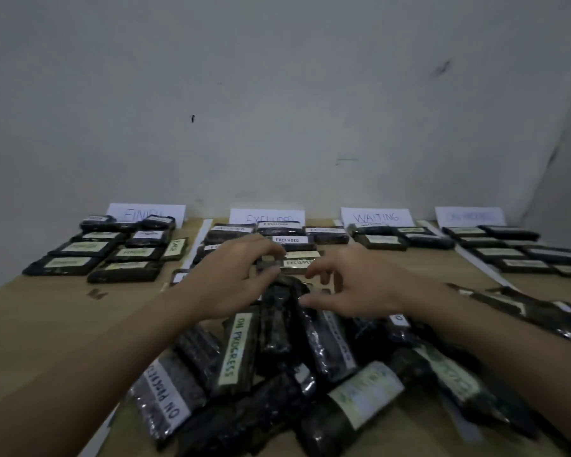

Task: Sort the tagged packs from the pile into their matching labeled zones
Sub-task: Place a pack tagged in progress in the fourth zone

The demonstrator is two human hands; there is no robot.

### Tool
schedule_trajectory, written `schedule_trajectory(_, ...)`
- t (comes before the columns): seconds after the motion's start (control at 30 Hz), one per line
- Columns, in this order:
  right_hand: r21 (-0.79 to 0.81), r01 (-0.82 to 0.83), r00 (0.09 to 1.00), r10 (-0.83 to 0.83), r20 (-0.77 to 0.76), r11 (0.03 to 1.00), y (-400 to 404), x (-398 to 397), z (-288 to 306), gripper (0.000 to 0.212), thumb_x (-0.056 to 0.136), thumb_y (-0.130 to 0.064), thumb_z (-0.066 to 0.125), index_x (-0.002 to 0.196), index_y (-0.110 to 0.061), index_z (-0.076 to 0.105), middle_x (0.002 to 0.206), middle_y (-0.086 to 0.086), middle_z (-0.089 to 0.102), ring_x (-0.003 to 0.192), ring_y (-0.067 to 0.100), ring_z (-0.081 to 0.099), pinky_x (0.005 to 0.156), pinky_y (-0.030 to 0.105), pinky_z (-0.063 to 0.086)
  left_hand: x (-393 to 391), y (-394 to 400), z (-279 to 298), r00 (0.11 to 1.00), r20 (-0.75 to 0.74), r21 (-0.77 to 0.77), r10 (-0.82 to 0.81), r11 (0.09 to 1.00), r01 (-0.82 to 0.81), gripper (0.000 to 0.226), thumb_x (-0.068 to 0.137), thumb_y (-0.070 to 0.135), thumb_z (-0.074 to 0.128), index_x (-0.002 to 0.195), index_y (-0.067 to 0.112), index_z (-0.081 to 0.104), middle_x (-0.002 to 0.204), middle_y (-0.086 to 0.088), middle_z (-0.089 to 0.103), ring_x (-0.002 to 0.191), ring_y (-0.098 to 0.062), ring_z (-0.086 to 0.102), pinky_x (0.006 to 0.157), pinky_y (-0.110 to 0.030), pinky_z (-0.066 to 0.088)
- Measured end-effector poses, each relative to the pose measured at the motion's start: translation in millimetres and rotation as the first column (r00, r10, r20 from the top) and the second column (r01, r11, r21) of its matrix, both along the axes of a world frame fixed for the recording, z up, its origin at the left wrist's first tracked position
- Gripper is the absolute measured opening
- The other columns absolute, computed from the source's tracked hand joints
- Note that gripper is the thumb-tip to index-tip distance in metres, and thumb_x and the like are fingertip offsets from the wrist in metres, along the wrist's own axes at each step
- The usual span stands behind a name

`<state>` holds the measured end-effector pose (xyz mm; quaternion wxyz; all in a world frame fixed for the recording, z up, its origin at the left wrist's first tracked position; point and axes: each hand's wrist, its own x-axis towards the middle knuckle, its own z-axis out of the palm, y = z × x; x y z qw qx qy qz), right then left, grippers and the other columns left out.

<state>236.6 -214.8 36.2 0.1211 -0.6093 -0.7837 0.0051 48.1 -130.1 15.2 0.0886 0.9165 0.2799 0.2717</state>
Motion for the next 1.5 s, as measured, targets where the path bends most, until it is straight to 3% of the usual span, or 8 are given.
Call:
schedule_trajectory(0.13, -0.107, 0.176, 0.982, -0.181, -0.043, 0.979, -34, -17, -31, 0.054, 0.071, -0.074, 0.054, 0.092, -0.024, 0.052, 0.078, -0.007, 0.052, 0.076, 0.014, 0.053, 0.059, 0.025, 0.043, 18, -11, -5, 1.000, -0.018, -0.043, -0.001, 0.999, 0.000, 0.040, 0.084, 0.039, 0.045, 0.114, 0.019, 0.061, 0.113, 0.007, 0.060, 0.106, -0.010, 0.054, 0.092, -0.029, 0.043)
schedule_trajectory(0.37, 0.071, 0.383, 0.905, -0.359, -0.227, 0.921, -45, -22, -35, 0.022, 0.083, -0.035, 0.049, 0.076, -0.014, 0.050, 0.072, 0.000, 0.053, 0.065, 0.020, 0.052, 0.052, 0.029, 0.039, 30, -27, -6, 0.979, -0.074, -0.258, 0.188, 0.945, -0.201, 0.041, 0.088, 0.051, 0.047, 0.097, 0.016, 0.066, 0.085, 0.000, 0.067, 0.074, -0.013, 0.061, 0.065, -0.027, 0.045)
schedule_trajectory(0.53, 0.667, 0.266, 0.953, -0.296, -0.070, 0.696, -46, -16, -35, 0.035, 0.085, -0.025, 0.046, 0.107, -0.005, 0.065, 0.086, 0.006, 0.070, 0.066, 0.019, 0.065, 0.049, 0.023, 0.045, 36, -43, 13, 0.929, 0.311, -0.845, 0.202, 0.507, 0.172, 0.045, 0.084, 0.046, 0.049, 0.106, 0.009, 0.061, 0.085, -0.008, 0.069, 0.061, -0.024, 0.065, 0.046, -0.024, 0.047)
schedule_trajectory(0.67, 0.873, 0.085, 0.969, -0.243, 0.039, 0.481, -31, 5, -42, 0.037, 0.080, -0.007, 0.063, 0.117, -0.004, 0.062, 0.116, 0.020, 0.064, 0.109, 0.033, 0.061, 0.085, 0.043, 0.051, 32, -46, 19, 0.767, 0.604, -0.789, 0.216, 0.293, 0.540, 0.038, 0.068, 0.026, 0.059, 0.101, 0.008, 0.064, 0.095, -0.008, 0.072, 0.086, -0.026, 0.069, 0.066, -0.031, 0.058)
schedule_trajectory(1.13, 0.878, -0.037, 0.995, -0.065, 0.078, 0.478, -37, 45, -44, 0.016, 0.081, -0.019, 0.067, 0.079, -0.004, 0.073, 0.090, 0.014, 0.069, 0.095, 0.025, 0.060, 0.085, 0.034, 0.048, 22, -29, 18, 0.647, 0.705, -0.697, 0.291, 0.449, 0.559, 0.019, 0.083, 0.015, 0.055, 0.100, 0.011, 0.062, 0.091, -0.006, 0.072, 0.078, -0.018, 0.071, 0.060, -0.032, 0.059)
schedule_trajectory(1.23, 0.854, 0.015, 0.999, -0.045, 0.010, 0.520, -38, 50, -38, 0.016, 0.081, -0.018, 0.066, 0.089, -0.005, 0.072, 0.095, 0.012, 0.067, 0.095, 0.023, 0.059, 0.082, 0.034, 0.050, 35, -26, 26, 0.727, 0.642, -0.680, 0.244, 0.619, 0.393, 0.014, 0.091, 0.020, 0.051, 0.100, 0.023, 0.062, 0.088, -0.002, 0.072, 0.079, -0.015, 0.069, 0.057, -0.028, 0.056)
schedule_trajectory(1.37, 0.749, 0.155, 0.984, -0.033, -0.175, 0.644, -39, 50, -22, 0.040, 0.086, -0.026, 0.053, 0.120, -0.006, 0.058, 0.117, 0.010, 0.058, 0.108, 0.021, 0.055, 0.091, 0.033, 0.049, 65, -25, 38, 0.850, 0.524, -0.326, 0.050, 0.934, 0.146, 0.024, 0.080, 0.035, 0.066, 0.101, 0.031, 0.056, 0.081, 0.005, 0.072, 0.070, -0.003, 0.065, 0.057, -0.017, 0.051)
schedule_trajectory(1.5, 0.556, 0.238, 0.932, -0.025, -0.363, 0.797, -42, 59, -18, 0.052, 0.088, -0.027, 0.046, 0.139, -0.016, 0.039, 0.134, -0.001, 0.046, 0.125, 0.010, 0.040, 0.104, 0.022, 0.035, 98, -24, 48, 0.950, 0.243, 0.133, -0.195, 0.977, 0.167, 0.039, 0.070, 0.058, 0.060, 0.096, 0.030, 0.063, 0.082, 0.010, 0.068, 0.073, -0.002, 0.056, 0.066, -0.012, 0.044)
